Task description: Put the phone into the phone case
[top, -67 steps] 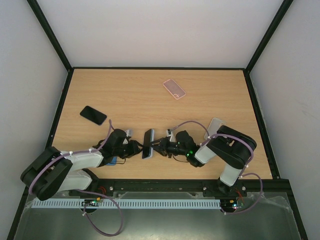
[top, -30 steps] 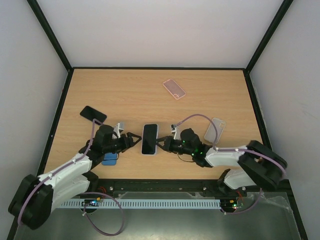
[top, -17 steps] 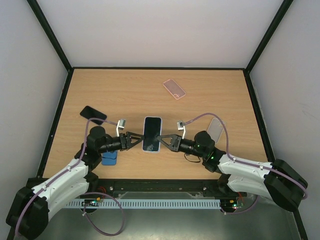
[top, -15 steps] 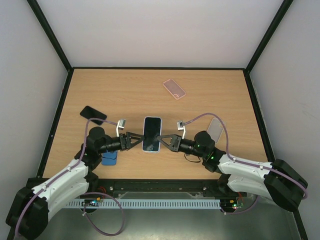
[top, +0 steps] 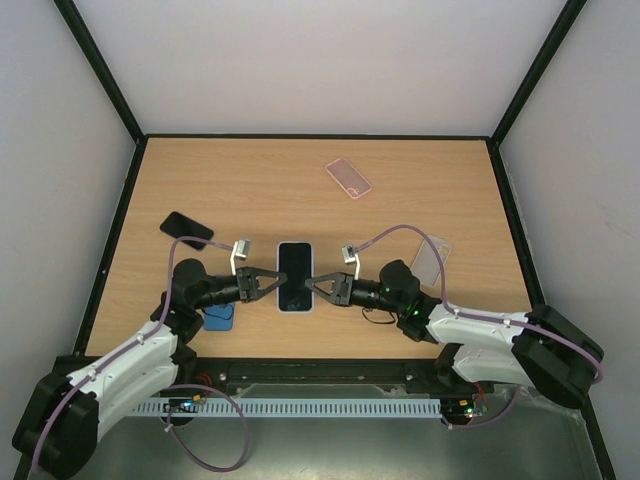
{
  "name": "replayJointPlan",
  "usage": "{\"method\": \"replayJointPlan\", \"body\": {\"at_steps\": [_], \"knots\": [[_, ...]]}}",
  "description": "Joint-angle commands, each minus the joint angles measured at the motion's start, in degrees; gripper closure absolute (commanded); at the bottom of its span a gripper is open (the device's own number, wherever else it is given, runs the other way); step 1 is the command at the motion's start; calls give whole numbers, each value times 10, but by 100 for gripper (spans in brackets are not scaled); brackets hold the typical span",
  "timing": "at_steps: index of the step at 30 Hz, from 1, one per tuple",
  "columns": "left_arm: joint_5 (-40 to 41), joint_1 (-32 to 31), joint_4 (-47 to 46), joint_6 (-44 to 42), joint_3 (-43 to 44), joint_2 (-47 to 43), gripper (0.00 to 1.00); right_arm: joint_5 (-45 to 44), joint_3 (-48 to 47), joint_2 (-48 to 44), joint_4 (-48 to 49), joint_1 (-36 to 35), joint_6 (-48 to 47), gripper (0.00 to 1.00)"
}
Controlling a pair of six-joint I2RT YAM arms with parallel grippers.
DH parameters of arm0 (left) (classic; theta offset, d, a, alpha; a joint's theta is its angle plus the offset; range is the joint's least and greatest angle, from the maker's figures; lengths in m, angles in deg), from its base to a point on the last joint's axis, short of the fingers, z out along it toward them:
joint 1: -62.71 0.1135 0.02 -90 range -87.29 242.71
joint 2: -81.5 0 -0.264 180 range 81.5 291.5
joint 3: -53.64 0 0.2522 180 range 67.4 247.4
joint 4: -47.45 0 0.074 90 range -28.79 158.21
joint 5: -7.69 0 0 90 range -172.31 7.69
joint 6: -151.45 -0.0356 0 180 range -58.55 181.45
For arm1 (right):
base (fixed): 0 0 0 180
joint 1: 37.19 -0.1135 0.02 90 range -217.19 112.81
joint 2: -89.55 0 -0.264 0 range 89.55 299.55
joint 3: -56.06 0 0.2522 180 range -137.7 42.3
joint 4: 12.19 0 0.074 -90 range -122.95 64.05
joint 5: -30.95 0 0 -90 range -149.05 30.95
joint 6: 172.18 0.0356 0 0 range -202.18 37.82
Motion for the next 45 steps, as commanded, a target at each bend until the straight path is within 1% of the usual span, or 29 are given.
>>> {"method": "replayJointPlan", "body": {"at_steps": [1, 4, 5, 7, 8, 9, 12, 15, 19, 23, 28, 31, 35, 38, 42, 44, 45], "knots": [[-18, -5, -24, 2, -1, -7, 97, 9, -35, -11, -9, -7, -27, 76], [-27, -5, -16, -5, 3, -14, 97, -15, -49, -29, -69, -7, -41, 54], [-31, -5, -12, -8, 6, -16, 97, -29, -54, -36, -92, -7, -36, 49], [-37, -5, 10, -20, 12, -21, 97, -75, -69, -50, -153, -7, -18, 42], [-40, -5, 21, -26, 16, -23, 97, -86, -75, -54, -177, -7, -10, 41], [-45, -6, 26, -30, 17, -26, 97, -88, -77, -58, -177, -7, 0, 40], [-59, -10, 28, -32, 21, -33, 97, -80, -73, -62, -150, -7, 24, 38], [-68, -23, 27, -33, 26, -33, 97, -83, -85, -61, -162, -7, 16, 32], [-72, -41, 28, -34, 33, -32, 97, -94, -95, -58, -169, -7, 4, 29], [-72, -52, 38, -38, 38, -41, 97, -100, -104, -56, -177, -7, -12, 32], [-61, -54, 68, -54, 34, -61, 97, -90, -112, -55, -180, -7, -23, 47], [-56, -54, 64, -51, 29, -72, 97, -93, -112, -58, -184, -7, -27, 53], [-66, -57, 29, -23, 23, -79, 97, -92, -105, -70, -177, -7, -29, 58], [-67, -59, 35, -25, 26, -83, 97, -98, -101, -79, -169, -7, -32, 64], [-75, -62, 46, -31, 35, -79, 97, -91, -111, -82, -175, -7, -38, 68], [-76, -63, 47, -30, 35, -76, 97, -88, -112, -81, -171, -7, -37, 74], [-76, -63, 49, -30, 35, -74, 97, -88, -110, -82, -167, -7, -37, 79]]}}
